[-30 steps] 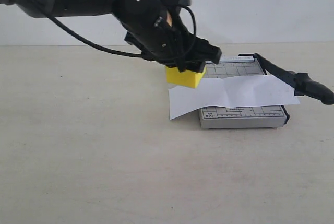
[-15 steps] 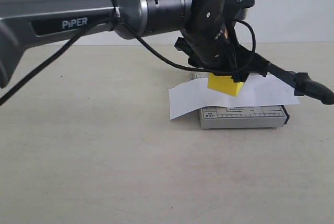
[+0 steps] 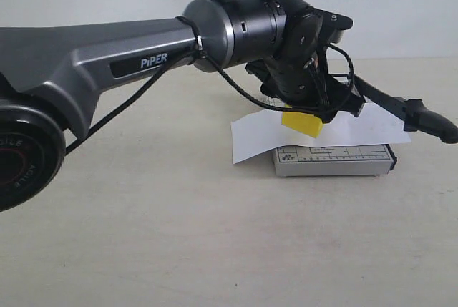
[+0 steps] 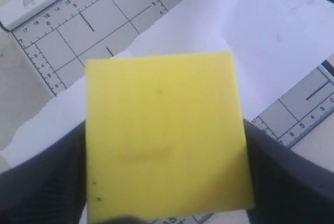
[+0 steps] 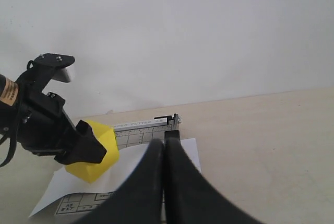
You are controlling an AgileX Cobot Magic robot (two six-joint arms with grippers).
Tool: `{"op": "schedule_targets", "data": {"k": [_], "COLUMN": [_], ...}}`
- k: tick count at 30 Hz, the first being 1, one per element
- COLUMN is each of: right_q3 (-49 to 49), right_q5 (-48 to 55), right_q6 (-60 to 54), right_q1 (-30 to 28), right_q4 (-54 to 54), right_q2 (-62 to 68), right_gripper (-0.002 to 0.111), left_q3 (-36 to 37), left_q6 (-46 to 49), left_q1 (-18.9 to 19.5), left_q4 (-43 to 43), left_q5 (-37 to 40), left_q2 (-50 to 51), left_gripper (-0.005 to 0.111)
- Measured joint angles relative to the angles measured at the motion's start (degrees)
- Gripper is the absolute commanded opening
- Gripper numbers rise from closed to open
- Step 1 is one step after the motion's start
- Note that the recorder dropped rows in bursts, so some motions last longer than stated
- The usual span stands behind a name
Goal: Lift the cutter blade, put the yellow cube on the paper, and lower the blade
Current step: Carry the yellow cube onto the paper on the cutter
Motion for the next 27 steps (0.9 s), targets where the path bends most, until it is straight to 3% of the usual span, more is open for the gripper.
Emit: {"op": "schedule_targets", "data": {"k": [27], "right_q3": [0.0], "right_q5": [-0.15], "right_q6": [0.0], "right_q1": [0.0], "right_q4": [0.0], "right_q2": [0.0], "right_gripper": [0.0], "left_q3": [-0.7], "left_q6": [-3.73], "left_q1": [0.0], "left_q4": [3.23], "left_q5": [-4.62], "left_q2": [2.18], "left_gripper": [0.004]}}
